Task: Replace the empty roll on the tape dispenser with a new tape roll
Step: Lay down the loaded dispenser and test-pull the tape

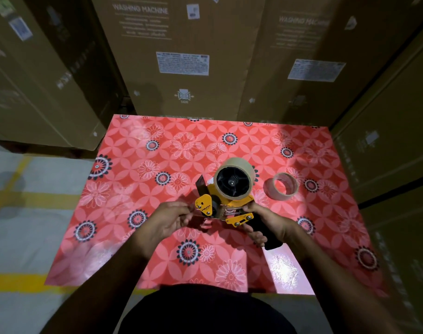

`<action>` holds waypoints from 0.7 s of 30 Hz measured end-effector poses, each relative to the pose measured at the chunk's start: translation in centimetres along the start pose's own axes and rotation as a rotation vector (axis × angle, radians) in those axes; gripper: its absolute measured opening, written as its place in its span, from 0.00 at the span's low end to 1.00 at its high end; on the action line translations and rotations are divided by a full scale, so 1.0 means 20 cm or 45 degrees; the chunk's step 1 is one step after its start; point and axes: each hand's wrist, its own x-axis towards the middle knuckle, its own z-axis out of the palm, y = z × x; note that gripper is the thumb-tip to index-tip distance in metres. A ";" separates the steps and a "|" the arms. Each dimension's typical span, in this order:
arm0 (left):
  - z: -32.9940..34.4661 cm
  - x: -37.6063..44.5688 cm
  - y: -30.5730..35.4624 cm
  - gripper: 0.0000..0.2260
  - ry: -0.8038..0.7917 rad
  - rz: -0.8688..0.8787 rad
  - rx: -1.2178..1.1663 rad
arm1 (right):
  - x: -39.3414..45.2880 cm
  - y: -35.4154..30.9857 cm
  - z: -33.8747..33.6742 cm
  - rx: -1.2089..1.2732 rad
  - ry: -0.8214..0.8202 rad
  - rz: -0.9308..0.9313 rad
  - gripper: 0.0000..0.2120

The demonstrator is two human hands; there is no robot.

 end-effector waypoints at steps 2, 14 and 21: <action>-0.04 -0.02 0.02 0.06 0.028 0.073 0.041 | 0.01 -0.02 -0.01 -0.022 0.002 0.012 0.28; -0.56 0.00 0.06 0.02 0.230 0.310 0.132 | 0.16 -0.19 0.13 -0.196 -0.069 -0.036 0.26; -0.86 0.07 0.08 0.06 0.444 0.451 0.256 | 0.31 -0.30 0.23 -0.318 -0.002 0.021 0.27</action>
